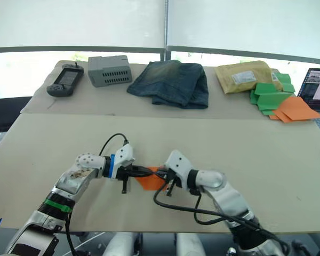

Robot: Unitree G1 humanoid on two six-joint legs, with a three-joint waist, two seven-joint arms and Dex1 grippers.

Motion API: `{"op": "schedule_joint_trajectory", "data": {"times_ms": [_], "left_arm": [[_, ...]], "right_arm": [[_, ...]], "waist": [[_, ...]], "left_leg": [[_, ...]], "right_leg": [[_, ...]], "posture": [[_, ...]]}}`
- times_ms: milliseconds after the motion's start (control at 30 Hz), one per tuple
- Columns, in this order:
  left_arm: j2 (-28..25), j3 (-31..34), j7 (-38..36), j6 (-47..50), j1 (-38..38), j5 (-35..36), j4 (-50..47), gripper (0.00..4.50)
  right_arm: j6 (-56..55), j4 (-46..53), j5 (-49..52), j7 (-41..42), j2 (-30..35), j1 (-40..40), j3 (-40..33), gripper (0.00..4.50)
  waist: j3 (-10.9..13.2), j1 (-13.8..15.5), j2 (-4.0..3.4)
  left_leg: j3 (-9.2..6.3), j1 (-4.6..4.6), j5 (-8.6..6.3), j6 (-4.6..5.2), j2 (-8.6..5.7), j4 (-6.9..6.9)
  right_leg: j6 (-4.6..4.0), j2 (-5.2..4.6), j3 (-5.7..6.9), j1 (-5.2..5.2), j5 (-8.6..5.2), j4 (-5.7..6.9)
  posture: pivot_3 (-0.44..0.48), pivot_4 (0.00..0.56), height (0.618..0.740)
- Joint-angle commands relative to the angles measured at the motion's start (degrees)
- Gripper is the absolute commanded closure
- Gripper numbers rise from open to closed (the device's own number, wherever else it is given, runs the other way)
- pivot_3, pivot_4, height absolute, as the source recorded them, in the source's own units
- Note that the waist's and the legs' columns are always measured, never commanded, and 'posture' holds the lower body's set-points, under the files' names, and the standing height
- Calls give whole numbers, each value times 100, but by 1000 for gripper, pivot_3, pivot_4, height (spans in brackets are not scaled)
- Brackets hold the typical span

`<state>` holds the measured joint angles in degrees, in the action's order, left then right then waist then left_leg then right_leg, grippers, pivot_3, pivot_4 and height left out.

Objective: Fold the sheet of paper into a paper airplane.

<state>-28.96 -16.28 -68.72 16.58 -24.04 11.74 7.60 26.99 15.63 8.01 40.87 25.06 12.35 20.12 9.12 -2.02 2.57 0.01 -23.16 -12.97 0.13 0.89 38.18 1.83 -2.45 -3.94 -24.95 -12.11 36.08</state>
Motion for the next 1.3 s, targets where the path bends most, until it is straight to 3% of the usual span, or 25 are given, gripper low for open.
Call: {"op": "schedule_joint_trajectory", "data": {"times_ms": [33,500,767,900,1300], "left_arm": [[-122,2,-61,94,75,-3,-48,4500],[-108,-21,-113,67,68,-15,37,4500],[-85,-58,-144,38,74,-29,65,4500],[-78,-44,-146,29,65,-32,82,4500],[-123,-8,-113,112,149,-28,-51,4500]], "right_arm": [[20,-55,-21,-137,-55,-136,-104,4451],[-955,-189,-57,-151,442,-1410,-739,4451],[-1178,346,442,-125,275,-1181,-1261,4451],[-1008,846,486,39,270,-1020,-947,4451],[-716,-165,8,49,-223,-293,54,4451]], "waist": [[0,-4,0],[-2,112,-2],[-1,120,-3],[2,113,-7],[2,108,-7]], "left_leg": [[0,1,0,0,0,0],[-3,57,-3,2,1,-1],[0,63,-3,2,1,-1],[-1,55,-3,2,2,-2],[-2,55,-3,2,1,-2]], "right_leg": [[0,-1,0,2,0,0],[-12,-6,4,68,-11,-19],[-12,-4,3,71,-11,-17],[-5,-2,3,62,-7,-15],[-6,-1,4,61,-7,-13]], "posture": [[0,150,728],[0,150,728],[0,150,728],[0,150,728],[0,150,728]]}}
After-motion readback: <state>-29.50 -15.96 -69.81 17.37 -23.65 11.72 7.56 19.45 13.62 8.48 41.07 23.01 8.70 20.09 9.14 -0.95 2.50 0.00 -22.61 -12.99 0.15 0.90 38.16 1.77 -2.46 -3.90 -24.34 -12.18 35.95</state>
